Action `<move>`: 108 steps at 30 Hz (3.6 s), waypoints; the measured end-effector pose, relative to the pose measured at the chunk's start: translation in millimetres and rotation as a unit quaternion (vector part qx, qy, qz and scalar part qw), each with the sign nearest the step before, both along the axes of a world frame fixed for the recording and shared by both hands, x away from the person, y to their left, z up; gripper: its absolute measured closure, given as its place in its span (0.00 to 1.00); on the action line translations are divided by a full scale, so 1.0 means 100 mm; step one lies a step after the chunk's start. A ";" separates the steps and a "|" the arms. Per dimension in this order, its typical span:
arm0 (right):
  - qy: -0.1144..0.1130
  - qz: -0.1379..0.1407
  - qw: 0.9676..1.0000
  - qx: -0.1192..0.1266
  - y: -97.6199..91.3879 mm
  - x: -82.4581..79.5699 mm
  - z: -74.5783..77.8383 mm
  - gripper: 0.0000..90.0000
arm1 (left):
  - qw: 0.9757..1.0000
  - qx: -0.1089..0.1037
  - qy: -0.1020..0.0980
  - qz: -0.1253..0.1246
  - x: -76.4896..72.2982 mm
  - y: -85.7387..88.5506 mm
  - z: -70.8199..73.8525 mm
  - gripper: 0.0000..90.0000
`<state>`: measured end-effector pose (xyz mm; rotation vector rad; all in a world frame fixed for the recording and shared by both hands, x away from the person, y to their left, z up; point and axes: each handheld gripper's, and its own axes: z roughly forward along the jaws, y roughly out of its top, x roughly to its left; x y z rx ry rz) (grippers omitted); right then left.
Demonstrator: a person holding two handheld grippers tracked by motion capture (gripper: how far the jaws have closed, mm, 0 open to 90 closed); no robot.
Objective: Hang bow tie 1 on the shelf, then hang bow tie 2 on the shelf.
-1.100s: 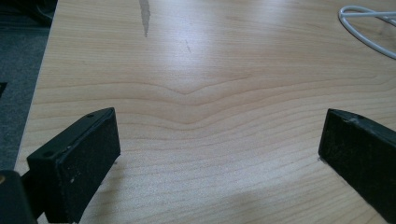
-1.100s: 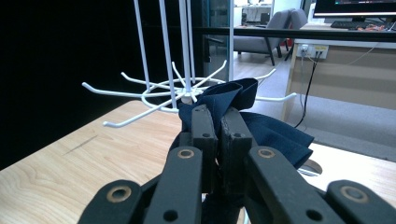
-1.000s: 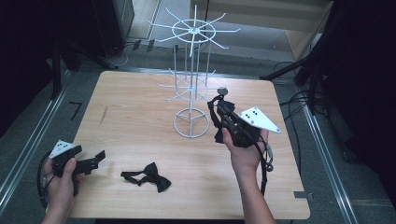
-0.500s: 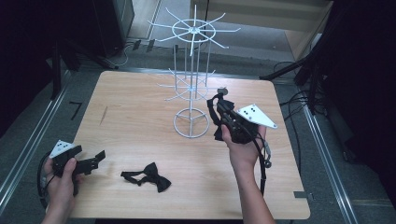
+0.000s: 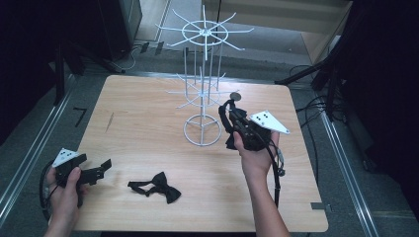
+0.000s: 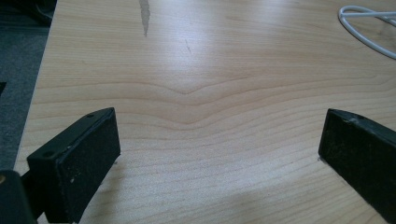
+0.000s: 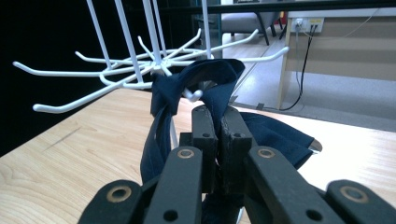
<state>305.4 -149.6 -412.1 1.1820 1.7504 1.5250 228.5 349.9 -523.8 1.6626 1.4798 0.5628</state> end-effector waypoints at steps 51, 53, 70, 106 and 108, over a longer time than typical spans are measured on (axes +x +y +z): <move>0.046 0.030 0.998 -0.034 0.17 0.05 -0.42 0.52 | 1.000 0.000 -0.002 -0.001 0.00 0.01 0.00 0.00; 0.051 0.031 0.998 -0.037 0.16 0.00 -0.46 0.49 | 1.000 -0.001 -0.003 -0.002 0.00 0.01 0.00 0.00; 0.097 0.074 0.991 -0.056 0.30 -0.31 -0.83 0.45 | 1.000 -0.003 -0.002 0.000 0.00 0.01 0.00 0.00; 0.141 0.189 0.969 -0.072 0.99 -0.64 -1.07 0.52 | 1.000 0.000 -0.002 -0.003 0.01 0.00 0.00 0.00; 0.142 0.194 0.968 -0.074 1.01 -0.64 -1.08 0.52 | 1.000 0.000 -0.002 -0.003 0.01 0.00 0.00 0.00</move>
